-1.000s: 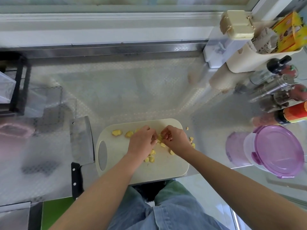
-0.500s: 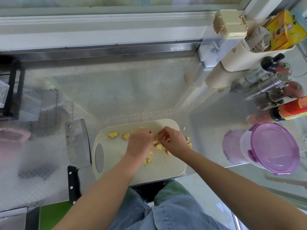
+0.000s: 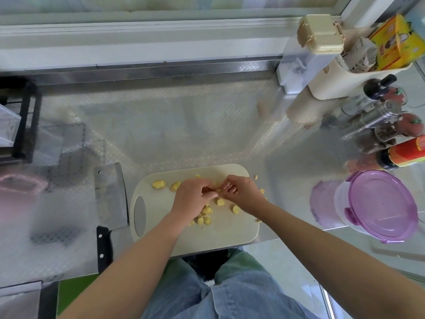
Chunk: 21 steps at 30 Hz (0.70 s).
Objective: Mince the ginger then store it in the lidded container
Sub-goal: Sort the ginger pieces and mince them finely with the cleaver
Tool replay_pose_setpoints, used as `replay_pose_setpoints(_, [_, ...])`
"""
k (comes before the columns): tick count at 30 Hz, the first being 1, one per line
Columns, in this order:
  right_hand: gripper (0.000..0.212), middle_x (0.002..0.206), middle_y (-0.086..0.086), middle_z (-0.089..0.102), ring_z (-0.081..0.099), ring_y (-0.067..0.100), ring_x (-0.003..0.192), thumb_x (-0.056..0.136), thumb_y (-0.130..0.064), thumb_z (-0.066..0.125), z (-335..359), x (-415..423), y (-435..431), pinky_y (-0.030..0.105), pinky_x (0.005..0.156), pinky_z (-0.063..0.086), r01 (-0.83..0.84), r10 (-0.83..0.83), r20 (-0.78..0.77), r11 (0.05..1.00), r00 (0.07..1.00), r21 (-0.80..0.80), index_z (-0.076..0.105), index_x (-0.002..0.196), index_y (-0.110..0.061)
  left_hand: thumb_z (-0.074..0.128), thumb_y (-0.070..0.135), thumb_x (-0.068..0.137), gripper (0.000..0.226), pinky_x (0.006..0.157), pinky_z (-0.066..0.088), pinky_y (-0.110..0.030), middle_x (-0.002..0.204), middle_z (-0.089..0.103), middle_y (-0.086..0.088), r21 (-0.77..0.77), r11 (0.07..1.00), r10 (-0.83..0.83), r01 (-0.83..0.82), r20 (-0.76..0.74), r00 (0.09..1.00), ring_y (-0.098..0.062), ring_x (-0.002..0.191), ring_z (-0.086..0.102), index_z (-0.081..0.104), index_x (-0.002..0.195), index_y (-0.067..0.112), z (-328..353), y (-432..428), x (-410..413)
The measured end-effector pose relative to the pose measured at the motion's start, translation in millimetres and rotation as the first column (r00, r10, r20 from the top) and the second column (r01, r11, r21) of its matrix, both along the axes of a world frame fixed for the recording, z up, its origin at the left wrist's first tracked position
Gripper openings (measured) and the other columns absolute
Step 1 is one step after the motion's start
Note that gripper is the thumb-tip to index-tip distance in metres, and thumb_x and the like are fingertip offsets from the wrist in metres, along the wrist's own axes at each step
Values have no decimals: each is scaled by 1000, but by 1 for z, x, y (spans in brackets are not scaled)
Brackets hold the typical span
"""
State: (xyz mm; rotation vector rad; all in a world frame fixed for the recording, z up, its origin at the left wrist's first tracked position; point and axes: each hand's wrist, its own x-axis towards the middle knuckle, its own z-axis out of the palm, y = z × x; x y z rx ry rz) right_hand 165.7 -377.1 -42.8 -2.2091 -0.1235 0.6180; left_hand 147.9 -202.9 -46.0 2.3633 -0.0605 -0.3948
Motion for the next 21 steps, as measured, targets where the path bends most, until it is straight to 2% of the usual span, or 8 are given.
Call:
replay_pose_setpoints(3, [8,77,-3,65,58,2,68,81,-12,74,0,2,-8,6,62,43,88,-88,-32,996,996,0,68,87,-9,71,34,83,15,72,50,-25,85,71,11,-15,1000,0,0,13,1000,-6,79,62,75,94,25,4,-4,3])
replay_pose_setpoints(7, [8,79,2,68,58,7,67,79,-15,75,-4,7,-17,9,61,42,222,-225,-58,974,973,-50,68,82,-15,67,23,85,20,67,45,-26,91,63,5,243,970,-59,8,204,977,-15,92,56,71,104,24,1,-8,7])
replay_pose_setpoints(10, [17,81,2,71,64,13,74,76,-13,78,-3,10,-22,20,69,51,253,-256,-94,966,962,-50,64,73,-23,68,22,86,25,72,46,-28,100,59,2,347,932,-181,105,193,964,-19,103,51,70,110,24,0,-17,11])
replay_pose_setpoints(12, [19,77,-2,70,64,11,70,75,-12,79,-2,12,-22,18,68,51,252,-256,-96,967,962,-45,64,71,-23,69,21,85,18,73,45,-30,99,60,0,364,918,-223,154,154,963,-21,102,50,72,102,22,4,-21,12])
replay_pose_setpoints(14, [15,74,-3,70,63,8,66,76,-11,79,-1,17,-20,18,68,52,258,-261,-93,965,961,-36,68,74,-21,79,16,75,10,64,48,-33,84,62,-1,372,916,-227,153,164,960,-23,90,55,74,83,18,5,-21,10])
replay_pose_setpoints(16, [7,75,-1,71,63,8,67,77,-12,77,-3,23,-14,21,70,53,258,-259,-84,966,962,-31,74,82,-16,86,13,65,16,56,49,-32,72,61,0,358,923,-207,139,159,965,-23,79,56,72,69,18,3,-15,5])
replay_pose_setpoints(19, [9,79,-5,71,64,6,73,80,-15,74,-7,30,-1,19,71,52,203,-207,-45,976,977,-81,77,89,-17,84,15,68,12,57,46,-30,73,61,2,329,940,-158,95,170,973,-22,81,56,72,71,17,1,-7,-2])
replay_pose_setpoints(21, [12,85,-6,71,64,8,79,81,-14,72,-9,32,7,24,75,54,185,-187,-4,974,982,-134,76,91,-20,80,18,74,7,61,44,-29,76,62,2,324,943,-144,77,191,971,-21,85,56,74,76,18,0,-3,-4])
